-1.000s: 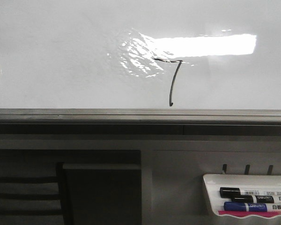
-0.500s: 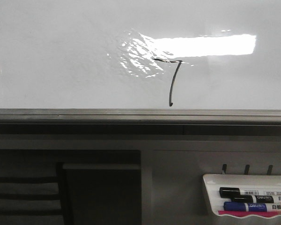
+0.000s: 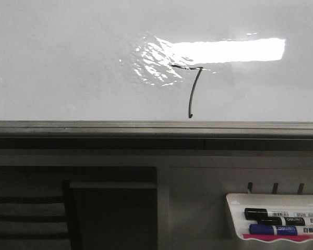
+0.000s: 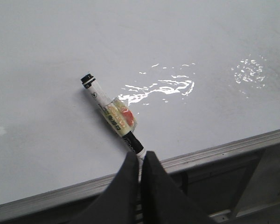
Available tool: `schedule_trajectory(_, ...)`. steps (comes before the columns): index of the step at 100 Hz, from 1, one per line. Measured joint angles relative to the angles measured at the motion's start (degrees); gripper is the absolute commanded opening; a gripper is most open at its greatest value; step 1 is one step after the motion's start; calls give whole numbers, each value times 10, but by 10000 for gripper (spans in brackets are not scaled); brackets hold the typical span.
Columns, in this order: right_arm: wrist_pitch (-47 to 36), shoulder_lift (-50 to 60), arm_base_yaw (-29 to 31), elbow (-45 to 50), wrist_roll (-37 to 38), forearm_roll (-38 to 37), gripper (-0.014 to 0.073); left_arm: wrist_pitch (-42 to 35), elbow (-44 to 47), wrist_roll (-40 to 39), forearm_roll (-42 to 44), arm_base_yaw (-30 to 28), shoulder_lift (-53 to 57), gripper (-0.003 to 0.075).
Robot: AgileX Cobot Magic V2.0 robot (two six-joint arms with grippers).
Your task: Write number 7 on whiteboard
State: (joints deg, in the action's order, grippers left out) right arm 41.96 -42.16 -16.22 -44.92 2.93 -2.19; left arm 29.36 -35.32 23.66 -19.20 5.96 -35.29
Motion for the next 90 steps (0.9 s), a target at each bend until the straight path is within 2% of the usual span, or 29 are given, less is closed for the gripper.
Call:
schedule_trajectory(52, 2, 0, 0, 0, 0, 0, -71, -14, 11, 0, 5, 1, 20, -20)
schedule_trajectory(90, 2, 0, 0, 1, 0, 0, -71, -122, 220, 0, 26, 1, 246, -20)
